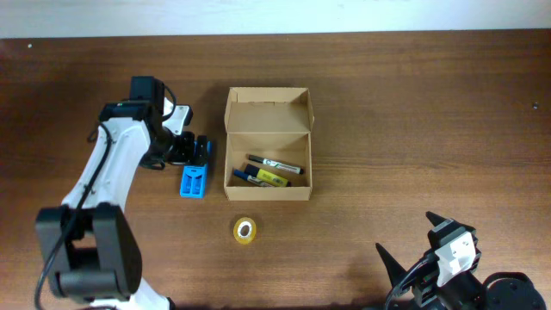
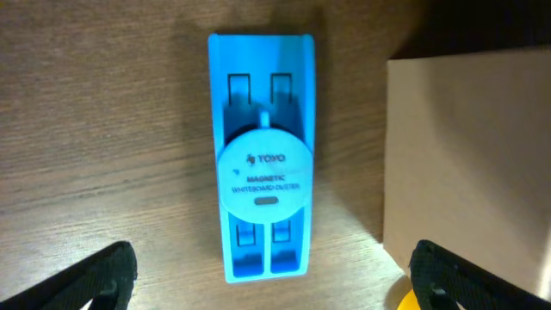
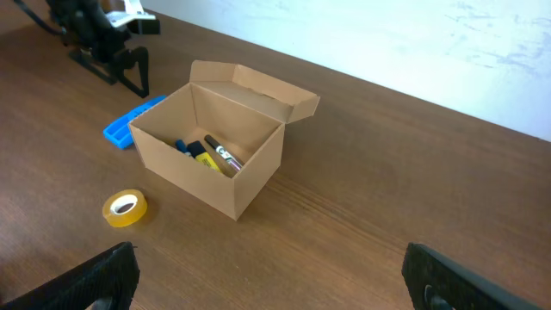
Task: Pack container
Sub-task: 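Reach the left gripper to the blue eraser and grasp it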
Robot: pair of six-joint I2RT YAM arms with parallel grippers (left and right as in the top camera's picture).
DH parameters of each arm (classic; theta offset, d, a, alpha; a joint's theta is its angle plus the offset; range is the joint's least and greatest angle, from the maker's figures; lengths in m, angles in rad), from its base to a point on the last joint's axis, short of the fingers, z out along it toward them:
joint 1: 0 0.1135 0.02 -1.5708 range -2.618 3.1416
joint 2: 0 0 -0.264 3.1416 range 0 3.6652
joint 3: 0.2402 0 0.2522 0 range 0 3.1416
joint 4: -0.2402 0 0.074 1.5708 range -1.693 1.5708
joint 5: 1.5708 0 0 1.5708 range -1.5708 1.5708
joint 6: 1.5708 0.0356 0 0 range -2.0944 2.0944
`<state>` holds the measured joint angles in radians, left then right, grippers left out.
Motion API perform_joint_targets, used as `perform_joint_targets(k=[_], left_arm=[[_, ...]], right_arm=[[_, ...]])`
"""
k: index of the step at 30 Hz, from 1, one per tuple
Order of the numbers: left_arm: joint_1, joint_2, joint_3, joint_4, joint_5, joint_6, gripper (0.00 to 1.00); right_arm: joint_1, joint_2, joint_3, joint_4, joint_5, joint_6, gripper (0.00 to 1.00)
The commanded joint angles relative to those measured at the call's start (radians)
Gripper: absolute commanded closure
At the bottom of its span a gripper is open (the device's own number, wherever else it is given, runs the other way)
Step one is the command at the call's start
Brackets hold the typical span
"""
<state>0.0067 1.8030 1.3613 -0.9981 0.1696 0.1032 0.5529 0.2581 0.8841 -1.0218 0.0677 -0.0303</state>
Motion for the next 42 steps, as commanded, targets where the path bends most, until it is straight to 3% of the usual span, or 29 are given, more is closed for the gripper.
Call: perform_joint_targets(k=[1, 21, 25, 27, 40, 42], left_arm=[[-0.007, 0.063, 0.054, -0.015, -0.030, -0.013, 0.01], [-0.055, 0.249, 0.061, -0.036, -0.152, 0.003, 0.00], [-0.055, 0.253, 0.061, -0.035, -0.160, 0.002, 0.16], [-0.055, 0.254, 0.061, -0.035, -0.161, 0.003, 0.18], [-0.086, 0.315, 0.061, -0.035, -0.173, 0.002, 0.19], [-0.093, 0.316, 0.061, -0.035, -0.167, 0.002, 0.27]], right_arm=[[-0.005, -0.002, 0.002, 0.003, 0.016, 0.006, 0.01], [-0.005, -0.002, 0.002, 0.003, 0.016, 0.006, 0.01], [-0.005, -0.002, 0.002, 0.003, 0.016, 0.006, 0.01], [-0.005, -0.002, 0.002, 0.003, 0.015, 0.006, 0.01], [-0.005, -0.002, 0.002, 0.003, 0.016, 0.006, 0.01], [-0.005, -0.002, 0.002, 0.003, 0.016, 0.006, 0.01]])
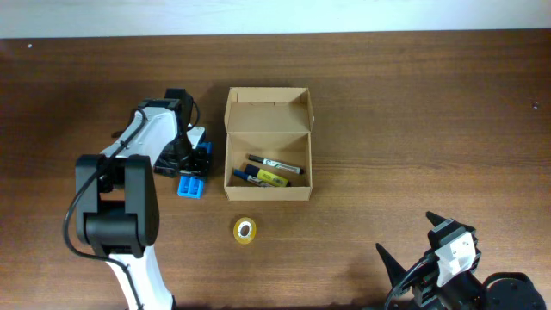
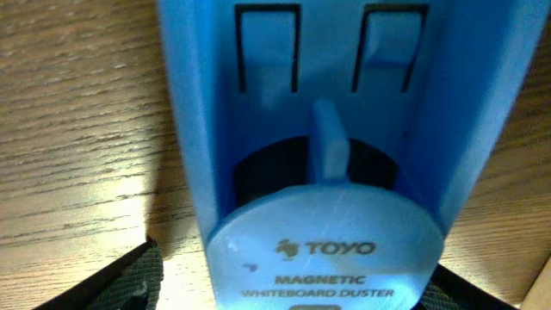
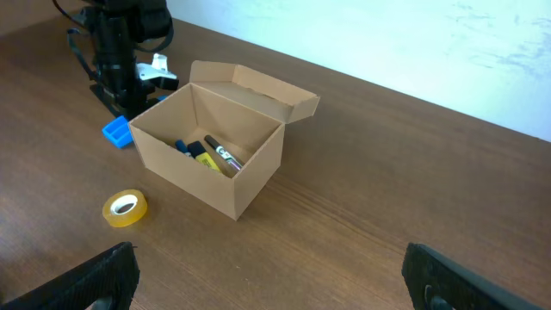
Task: Pack container
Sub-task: 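Reach the left gripper to the blue eraser and grasp it, then lift the blue eraser with the left gripper and lower it into the box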
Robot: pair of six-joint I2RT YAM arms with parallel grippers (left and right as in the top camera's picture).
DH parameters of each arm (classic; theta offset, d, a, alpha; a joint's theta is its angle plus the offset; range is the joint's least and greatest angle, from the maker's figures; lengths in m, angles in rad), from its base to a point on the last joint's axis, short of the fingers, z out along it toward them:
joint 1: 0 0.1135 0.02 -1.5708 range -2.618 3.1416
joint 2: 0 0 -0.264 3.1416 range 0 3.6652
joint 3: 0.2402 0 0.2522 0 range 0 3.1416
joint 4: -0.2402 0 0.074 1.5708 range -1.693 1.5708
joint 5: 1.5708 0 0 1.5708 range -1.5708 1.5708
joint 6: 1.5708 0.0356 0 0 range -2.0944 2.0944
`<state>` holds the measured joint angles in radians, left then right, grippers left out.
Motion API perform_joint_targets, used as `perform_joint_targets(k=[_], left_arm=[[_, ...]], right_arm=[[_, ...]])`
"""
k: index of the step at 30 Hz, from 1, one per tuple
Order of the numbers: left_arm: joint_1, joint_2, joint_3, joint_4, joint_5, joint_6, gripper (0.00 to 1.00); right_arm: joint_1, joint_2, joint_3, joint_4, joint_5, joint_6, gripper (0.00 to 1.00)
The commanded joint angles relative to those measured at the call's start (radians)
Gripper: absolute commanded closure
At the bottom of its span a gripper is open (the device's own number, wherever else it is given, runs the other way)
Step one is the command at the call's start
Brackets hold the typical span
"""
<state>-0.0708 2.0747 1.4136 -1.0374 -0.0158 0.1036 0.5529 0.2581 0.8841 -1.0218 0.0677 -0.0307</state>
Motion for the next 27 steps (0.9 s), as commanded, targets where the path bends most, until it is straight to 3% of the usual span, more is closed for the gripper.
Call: perform_joint_targets(k=[1, 5, 9, 18, 27], left_arm=[[-0.017, 0.044, 0.009, 0.005, 0.019, 0.002, 0.30], [-0.019, 0.044, 0.009, 0.005, 0.021, -0.009, 0.48], [-0.019, 0.044, 0.009, 0.020, 0.023, -0.053, 0.56], [-0.018, 0.021, 0.053, 0.040, 0.023, -0.161, 0.57], [-0.018, -0.171, 0.084, 0.062, 0.019, -0.161, 0.56]], right_arm=[[-0.005, -0.002, 0.002, 0.003, 0.016, 0.006, 0.01], [-0.005, -0.002, 0.002, 0.003, 0.016, 0.006, 0.01], [-0.005, -0.002, 0.002, 0.003, 0.016, 0.006, 0.01], [-0.005, -0.002, 0.002, 0.003, 0.016, 0.006, 0.01], [-0.005, -0.002, 0.002, 0.003, 0.016, 0.006, 0.01]])
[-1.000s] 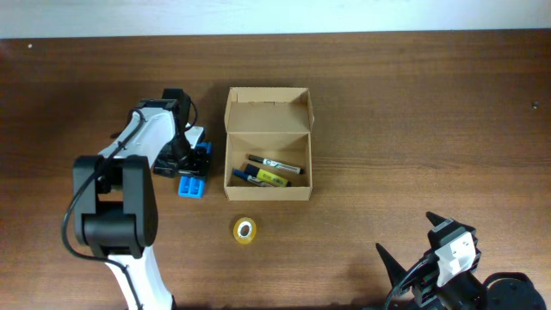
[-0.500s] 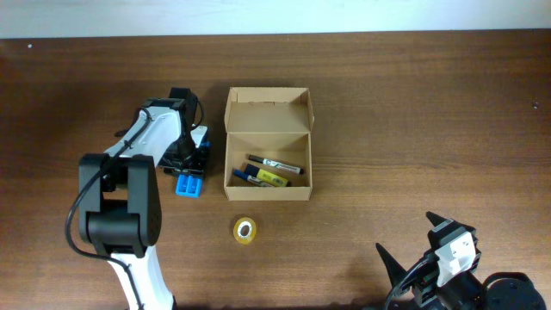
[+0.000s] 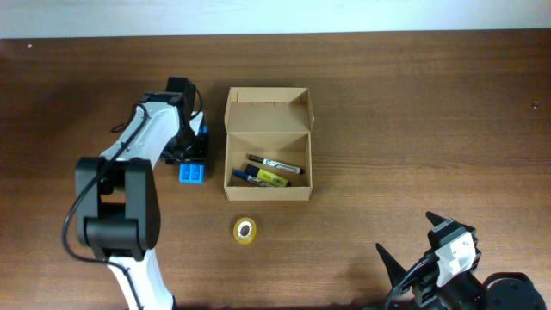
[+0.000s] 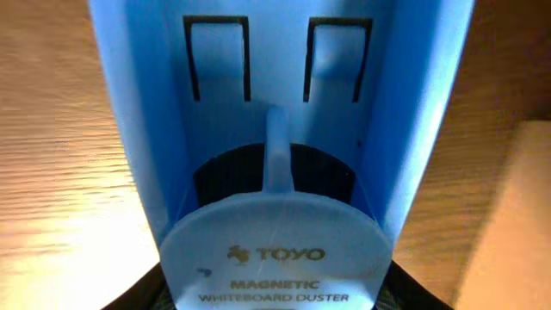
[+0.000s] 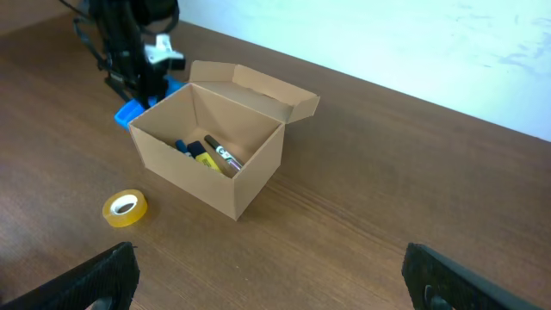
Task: Pack container
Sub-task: 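Lift the blue eraser with the left gripper and lower it into the box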
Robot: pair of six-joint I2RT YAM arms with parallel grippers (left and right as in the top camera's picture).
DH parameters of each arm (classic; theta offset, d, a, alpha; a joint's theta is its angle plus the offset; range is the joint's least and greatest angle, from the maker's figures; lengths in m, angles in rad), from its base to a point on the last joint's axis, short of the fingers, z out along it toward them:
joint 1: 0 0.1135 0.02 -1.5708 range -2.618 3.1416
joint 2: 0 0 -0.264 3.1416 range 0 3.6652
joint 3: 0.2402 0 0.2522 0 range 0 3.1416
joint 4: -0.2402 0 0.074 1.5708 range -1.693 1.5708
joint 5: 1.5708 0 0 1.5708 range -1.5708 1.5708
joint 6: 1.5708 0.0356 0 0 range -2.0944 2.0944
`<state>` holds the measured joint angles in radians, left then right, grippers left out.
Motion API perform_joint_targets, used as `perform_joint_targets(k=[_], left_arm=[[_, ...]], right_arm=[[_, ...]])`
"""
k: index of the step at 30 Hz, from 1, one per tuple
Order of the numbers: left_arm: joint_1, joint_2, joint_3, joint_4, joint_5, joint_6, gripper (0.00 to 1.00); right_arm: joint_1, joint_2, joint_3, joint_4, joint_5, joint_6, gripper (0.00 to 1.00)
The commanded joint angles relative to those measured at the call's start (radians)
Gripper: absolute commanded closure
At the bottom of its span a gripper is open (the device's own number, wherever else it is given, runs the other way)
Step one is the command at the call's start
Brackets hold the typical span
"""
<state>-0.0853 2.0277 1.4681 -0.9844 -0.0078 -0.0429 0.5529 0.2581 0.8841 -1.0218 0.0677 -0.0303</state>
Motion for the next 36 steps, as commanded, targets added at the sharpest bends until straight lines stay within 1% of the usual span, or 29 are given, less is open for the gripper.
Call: perform_joint_targets(k=[1, 6, 8, 13, 19, 21, 24, 25, 29, 32, 36], left_arm=[[-0.004, -0.154, 0.030, 0.015, 0.011, -0.014, 0.56], [-0.014, -0.322, 0.030, 0.019, 0.010, -0.013, 0.56], [-0.042, -0.396, 0.030, 0.019, 0.006, -0.008, 0.56], [-0.155, -0.455, 0.030, 0.018, 0.007, 0.079, 0.56], [-0.354, -0.423, 0.030, -0.013, 0.000, 0.185, 0.55], [-0.402, -0.401, 0.030, -0.020, -0.016, 0.203, 0.55], [-0.464, -0.355, 0.031, -0.032, -0.044, 0.264, 0.54], [-0.488, -0.327, 0.030, -0.039, -0.071, 0.285, 0.52], [-0.499, -0.274, 0.030, -0.047, -0.137, 0.302, 0.51], [-0.500, -0.240, 0.030, -0.046, -0.144, 0.330, 0.50], [-0.500, -0.208, 0.031, -0.046, -0.154, 0.330, 0.50]], right_arm=[[-0.005, -0.002, 0.002, 0.003, 0.016, 0.006, 0.01], [-0.005, -0.002, 0.002, 0.003, 0.016, 0.006, 0.01], [-0.005, -0.002, 0.002, 0.003, 0.016, 0.006, 0.01], [-0.005, -0.002, 0.002, 0.003, 0.016, 0.006, 0.01], [-0.005, -0.002, 0.002, 0.003, 0.016, 0.006, 0.01], [-0.005, -0.002, 0.002, 0.003, 0.015, 0.006, 0.01], [-0.005, -0.002, 0.002, 0.003, 0.015, 0.006, 0.01], [-0.005, -0.002, 0.002, 0.003, 0.016, 0.006, 0.01], [-0.005, -0.002, 0.002, 0.003, 0.016, 0.006, 0.01], [-0.005, -0.002, 0.002, 0.003, 0.016, 0.006, 0.01], [-0.005, -0.002, 0.002, 0.003, 0.016, 0.006, 0.01]])
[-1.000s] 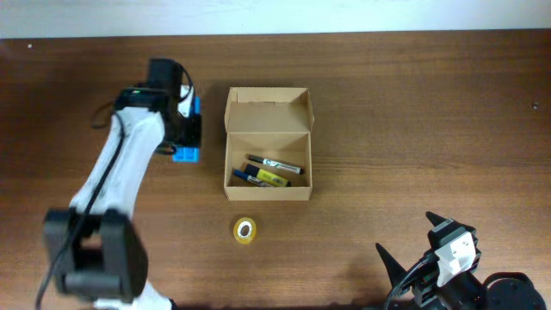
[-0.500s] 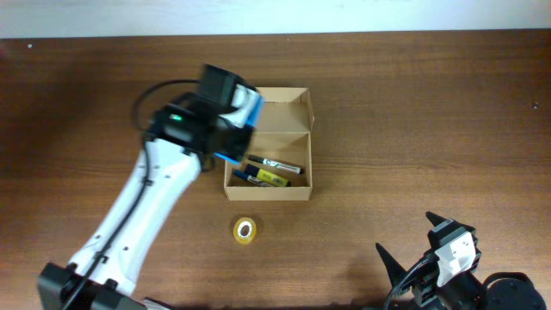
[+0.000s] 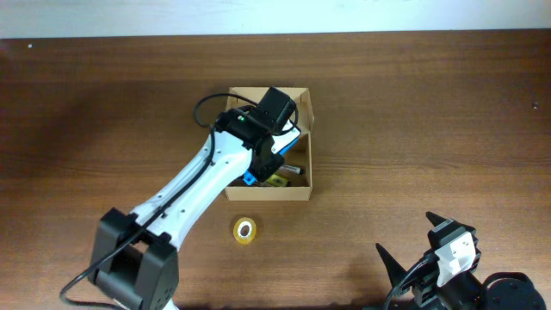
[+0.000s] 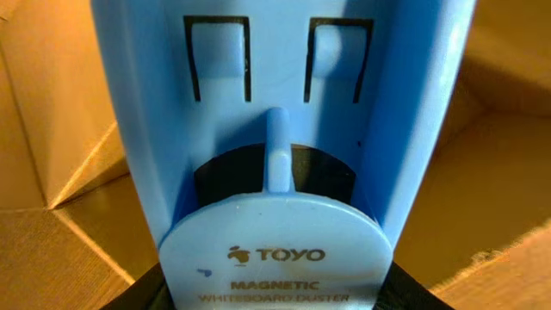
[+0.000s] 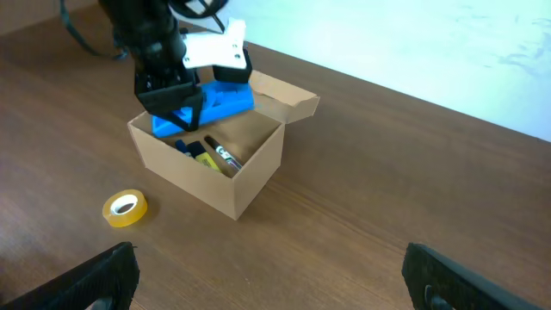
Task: Pack container
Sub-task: 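Lift the blue eraser with the left gripper and lower it into the box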
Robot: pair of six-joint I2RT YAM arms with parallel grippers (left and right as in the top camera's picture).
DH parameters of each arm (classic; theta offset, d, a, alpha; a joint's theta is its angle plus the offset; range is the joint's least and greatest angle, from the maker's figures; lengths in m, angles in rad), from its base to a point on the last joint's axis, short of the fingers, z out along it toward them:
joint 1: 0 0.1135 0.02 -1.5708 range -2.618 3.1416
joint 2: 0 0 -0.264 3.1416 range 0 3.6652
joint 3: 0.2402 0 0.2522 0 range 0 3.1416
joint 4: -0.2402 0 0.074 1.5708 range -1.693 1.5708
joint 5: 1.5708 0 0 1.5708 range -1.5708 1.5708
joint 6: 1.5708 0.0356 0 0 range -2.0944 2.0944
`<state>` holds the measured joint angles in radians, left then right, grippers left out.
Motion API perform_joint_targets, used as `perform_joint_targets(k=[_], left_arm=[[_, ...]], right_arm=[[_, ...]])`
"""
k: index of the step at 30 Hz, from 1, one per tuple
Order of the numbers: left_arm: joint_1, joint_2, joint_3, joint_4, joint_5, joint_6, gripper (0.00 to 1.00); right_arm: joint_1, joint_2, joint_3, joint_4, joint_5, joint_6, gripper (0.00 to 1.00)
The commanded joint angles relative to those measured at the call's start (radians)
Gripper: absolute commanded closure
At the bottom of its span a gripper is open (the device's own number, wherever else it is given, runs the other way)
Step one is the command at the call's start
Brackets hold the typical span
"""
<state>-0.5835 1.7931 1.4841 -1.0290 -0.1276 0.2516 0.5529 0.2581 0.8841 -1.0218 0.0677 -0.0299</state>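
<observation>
The blue whiteboard duster [image 4: 274, 129] fills the left wrist view, with brown box walls behind it. My left gripper [image 5: 176, 96] is shut on it and holds the duster [image 5: 217, 96] just above the open cardboard box [image 5: 250, 164]. In the overhead view the left arm reaches across the box [image 3: 308, 176], and only blue bits of the duster [image 3: 250, 178] show beneath it. Markers [image 5: 215, 153] lie on the box floor. My right gripper [image 5: 271, 280] stands open at the near right, far from the box, holding nothing.
A yellow tape roll [image 3: 244, 230] lies on the brown table in front of the box; it also shows in the right wrist view as the tape roll [image 5: 125, 207]. The box's lid flap [image 5: 284, 95] stands open at the back.
My left gripper, shut on the duster beside the box's left wall, has moved right with it. The duster now hangs over the box opening. The right arm has not moved.
My left gripper was open above the duster lying left of the box. It then stood low around the duster, then shut on it with the duster off the table. Now it holds the duster over the open box.
</observation>
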Motion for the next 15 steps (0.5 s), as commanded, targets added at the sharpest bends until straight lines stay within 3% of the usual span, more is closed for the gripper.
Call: perform_joint_targets(k=[1, 15], left_arm=[[-0.002, 0.039, 0.014, -0.001, -0.048, 0.035, 0.50], [-0.002, 0.089, 0.014, -0.001, -0.052, 0.034, 0.50]], right_arm=[[-0.005, -0.002, 0.002, 0.003, 0.016, 0.005, 0.01], [-0.005, -0.002, 0.002, 0.003, 0.015, 0.005, 0.01]])
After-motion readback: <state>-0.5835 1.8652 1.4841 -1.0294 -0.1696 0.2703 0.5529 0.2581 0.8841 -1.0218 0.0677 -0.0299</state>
